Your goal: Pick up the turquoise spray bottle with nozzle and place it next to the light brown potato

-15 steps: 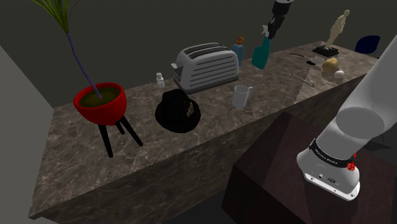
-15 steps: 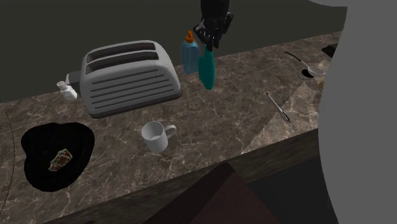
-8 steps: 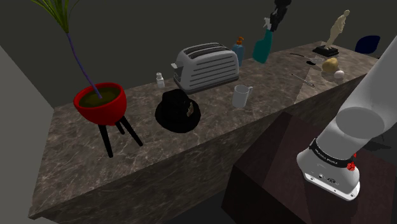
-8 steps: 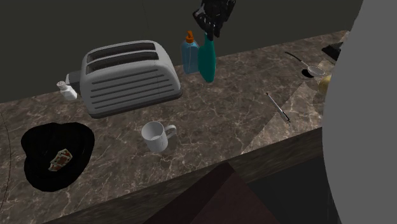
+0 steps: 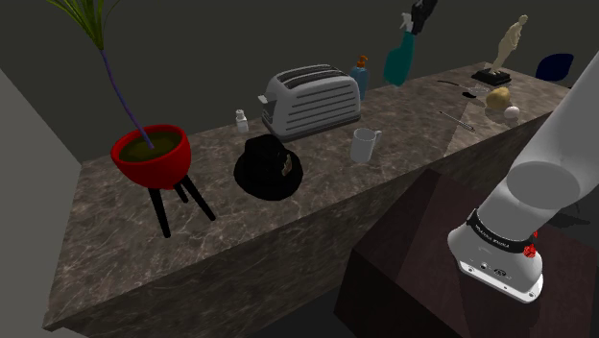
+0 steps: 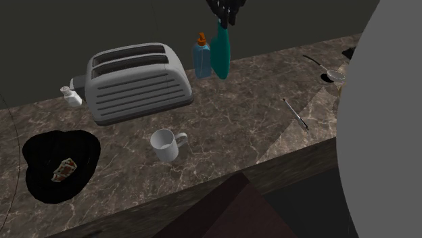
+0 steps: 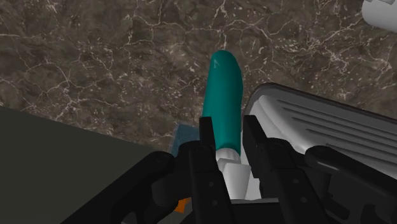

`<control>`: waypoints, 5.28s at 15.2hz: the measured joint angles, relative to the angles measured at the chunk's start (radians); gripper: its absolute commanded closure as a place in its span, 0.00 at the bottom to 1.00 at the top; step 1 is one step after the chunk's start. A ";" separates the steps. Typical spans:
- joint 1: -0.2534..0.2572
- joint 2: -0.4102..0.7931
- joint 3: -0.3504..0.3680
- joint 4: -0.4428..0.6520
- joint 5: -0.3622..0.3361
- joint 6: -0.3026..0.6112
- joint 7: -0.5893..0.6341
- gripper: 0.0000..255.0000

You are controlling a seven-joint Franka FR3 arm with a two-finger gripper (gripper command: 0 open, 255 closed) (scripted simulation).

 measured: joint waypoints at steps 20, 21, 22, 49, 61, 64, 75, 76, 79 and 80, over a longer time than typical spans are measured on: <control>-0.039 0.118 -0.018 0.418 0.061 -0.311 -0.041 1.00; -0.041 0.126 -0.018 0.443 0.065 -0.330 -0.042 1.00; -0.047 0.138 -0.020 0.473 0.071 -0.348 -0.045 1.00; -0.448 0.306 -0.176 0.458 0.255 -0.213 -0.570 1.00; -0.867 0.702 -0.125 0.975 0.465 -0.347 -0.749 1.00; -0.867 0.704 -0.130 0.923 0.467 -0.305 -0.776 1.00; -0.756 0.617 -0.157 0.595 0.439 -0.087 -0.824 1.00; -0.750 0.612 -0.158 0.569 0.438 -0.068 -0.829 1.00; -0.737 0.608 -0.158 0.519 0.438 -0.025 -0.837 1.00; -0.730 0.605 -0.159 0.501 0.438 -0.011 -0.838 1.00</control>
